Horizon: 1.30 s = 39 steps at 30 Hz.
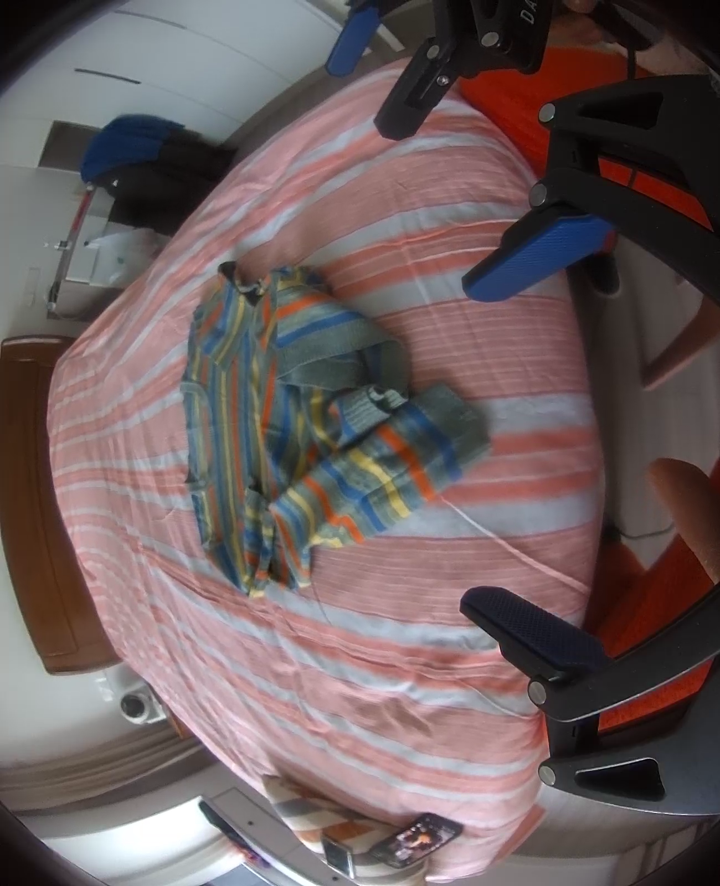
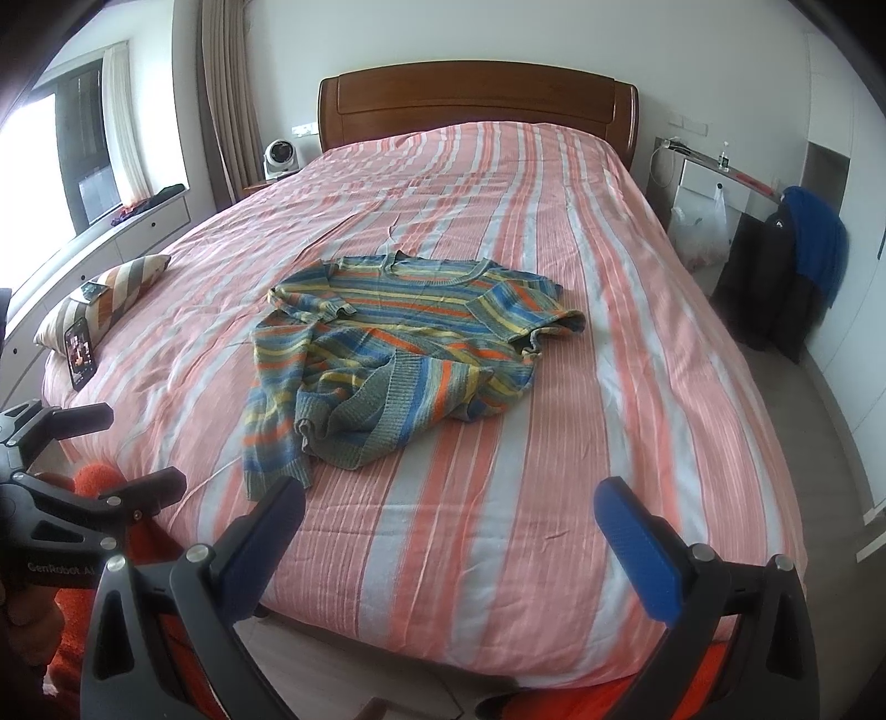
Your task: Fold small clothes
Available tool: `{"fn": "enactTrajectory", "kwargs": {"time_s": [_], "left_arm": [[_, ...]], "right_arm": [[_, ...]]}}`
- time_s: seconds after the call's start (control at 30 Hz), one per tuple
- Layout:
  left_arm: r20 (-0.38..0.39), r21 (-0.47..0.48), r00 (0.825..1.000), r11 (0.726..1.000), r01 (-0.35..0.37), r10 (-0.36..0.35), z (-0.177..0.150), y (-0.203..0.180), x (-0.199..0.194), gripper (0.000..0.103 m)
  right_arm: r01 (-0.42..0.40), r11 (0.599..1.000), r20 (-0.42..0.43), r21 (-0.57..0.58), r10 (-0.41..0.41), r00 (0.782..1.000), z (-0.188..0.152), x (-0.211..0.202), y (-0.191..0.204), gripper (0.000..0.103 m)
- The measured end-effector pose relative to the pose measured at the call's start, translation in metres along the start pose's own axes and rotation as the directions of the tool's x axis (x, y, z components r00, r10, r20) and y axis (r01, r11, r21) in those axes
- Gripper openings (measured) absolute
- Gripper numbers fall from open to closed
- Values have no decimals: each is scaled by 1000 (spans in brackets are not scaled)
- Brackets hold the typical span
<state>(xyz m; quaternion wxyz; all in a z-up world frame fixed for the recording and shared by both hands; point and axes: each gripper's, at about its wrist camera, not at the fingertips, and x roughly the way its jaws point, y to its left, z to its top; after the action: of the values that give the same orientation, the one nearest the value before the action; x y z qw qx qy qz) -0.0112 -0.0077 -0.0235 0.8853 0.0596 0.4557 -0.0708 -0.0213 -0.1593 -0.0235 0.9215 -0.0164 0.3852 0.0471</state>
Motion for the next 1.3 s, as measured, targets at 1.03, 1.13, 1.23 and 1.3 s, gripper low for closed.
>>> {"fn": "enactTrajectory", "kwargs": {"time_s": [1.03, 1.13, 1.23, 1.3], "left_arm": [[-27, -6, 1000, 1000, 7, -7, -8, 6, 6, 103], [-25, -6, 1000, 1000, 6, -6, -9, 6, 6, 103], [-28, -7, 1000, 1000, 5, -6, -9, 7, 7, 103], [-30, -9, 1000, 1000, 7, -7, -10, 7, 7, 103]], "right_arm": [[15, 1000, 53, -25, -14, 998, -8, 5, 6, 103], [15, 1000, 52, -27, -13, 999, -8, 6, 6, 103], [15, 1000, 45, -27, -13, 999, -8, 7, 6, 103], [15, 1000, 47, -26, -14, 999, -8, 7, 6, 103]]}}
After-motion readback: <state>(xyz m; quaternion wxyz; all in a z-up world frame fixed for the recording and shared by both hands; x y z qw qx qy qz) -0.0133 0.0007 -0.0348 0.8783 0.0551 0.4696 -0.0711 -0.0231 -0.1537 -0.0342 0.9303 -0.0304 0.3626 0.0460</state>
